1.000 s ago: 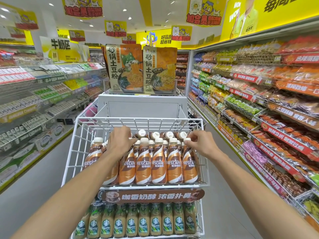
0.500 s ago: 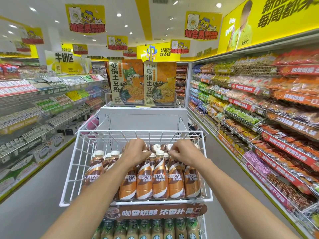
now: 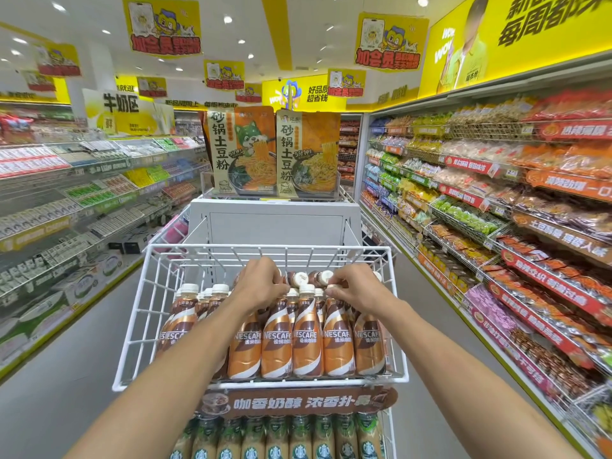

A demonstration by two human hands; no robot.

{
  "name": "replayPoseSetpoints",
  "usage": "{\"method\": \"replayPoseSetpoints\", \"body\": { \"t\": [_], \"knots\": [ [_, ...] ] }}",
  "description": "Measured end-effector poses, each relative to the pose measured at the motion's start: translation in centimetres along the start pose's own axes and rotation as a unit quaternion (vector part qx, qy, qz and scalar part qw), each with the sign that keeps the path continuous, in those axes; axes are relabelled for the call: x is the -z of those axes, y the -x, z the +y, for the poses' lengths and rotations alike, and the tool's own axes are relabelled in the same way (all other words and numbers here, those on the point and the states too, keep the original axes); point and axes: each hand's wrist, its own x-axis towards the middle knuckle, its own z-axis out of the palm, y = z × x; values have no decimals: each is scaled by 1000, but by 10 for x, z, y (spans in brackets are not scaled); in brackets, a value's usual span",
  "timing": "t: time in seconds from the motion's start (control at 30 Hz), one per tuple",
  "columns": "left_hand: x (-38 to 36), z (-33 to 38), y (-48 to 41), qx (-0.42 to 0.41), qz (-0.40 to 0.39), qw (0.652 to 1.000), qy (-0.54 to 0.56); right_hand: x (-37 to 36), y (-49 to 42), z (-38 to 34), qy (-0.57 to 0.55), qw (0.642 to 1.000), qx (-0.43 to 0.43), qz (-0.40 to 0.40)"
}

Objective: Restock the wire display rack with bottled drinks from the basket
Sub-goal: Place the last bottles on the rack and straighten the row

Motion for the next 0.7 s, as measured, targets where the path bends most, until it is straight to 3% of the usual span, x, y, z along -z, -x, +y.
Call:
{"method": "replayPoseSetpoints", "body": {
  "t": [0.43,0.7],
  "knots": [
    [6,0,3,-19,-18,1000,-16,2,2,-3,-6,1000,12,3],
    [7,20,35,-82,20,981,-175,4,10,-14,64,998,11,20]
  ]
}}
